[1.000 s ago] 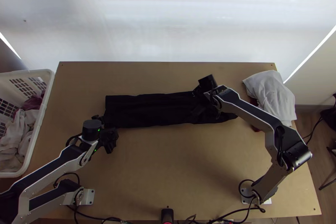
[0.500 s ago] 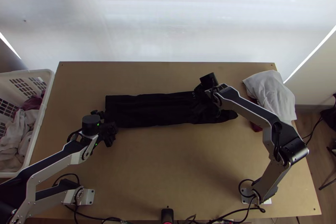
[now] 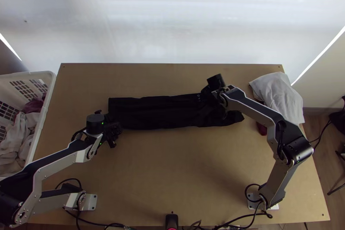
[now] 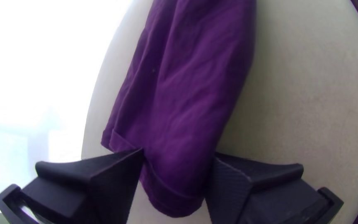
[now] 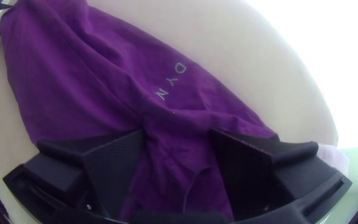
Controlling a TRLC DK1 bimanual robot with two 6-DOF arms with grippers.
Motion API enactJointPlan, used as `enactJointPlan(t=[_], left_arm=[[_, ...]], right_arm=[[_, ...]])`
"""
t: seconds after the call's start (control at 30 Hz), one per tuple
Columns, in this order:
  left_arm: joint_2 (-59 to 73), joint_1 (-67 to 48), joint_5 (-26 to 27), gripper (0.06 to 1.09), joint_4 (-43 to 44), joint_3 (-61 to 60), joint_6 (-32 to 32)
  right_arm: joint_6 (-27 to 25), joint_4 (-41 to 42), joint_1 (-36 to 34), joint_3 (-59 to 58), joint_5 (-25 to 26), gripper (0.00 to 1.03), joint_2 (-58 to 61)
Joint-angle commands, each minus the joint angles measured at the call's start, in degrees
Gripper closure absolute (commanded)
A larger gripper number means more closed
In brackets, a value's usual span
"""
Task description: Fold the t-shirt
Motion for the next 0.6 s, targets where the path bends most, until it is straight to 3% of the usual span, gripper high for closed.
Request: enactJointPlan(t=[0.0, 0.07, 0.17, 0.57], left_arm=[[1.0, 0.2, 0.8, 0.76, 0.7, 1.4, 0.1], [1.3, 0.2, 0.8, 0.89, 0.8, 1.6, 0.0], [1.1, 0.2, 0.8, 0.98, 0.8, 1.9, 0.0], [-5.4, -4.9, 0.0, 1.0, 0.5, 2.7, 0.4]], right_arm=[[-0.3, 0.1, -0.4, -0.1, -2.6, 0.61, -1.0], [-0.4, 0.1, -0.4, -0.6, -3.7, 0.76, -1.2], [-0.6, 0.2, -0.1, -1.8, -4.7, 0.99, -1.3], [-0.4, 0.2, -0.1, -6.2, -6.3, 1.0, -2.1]])
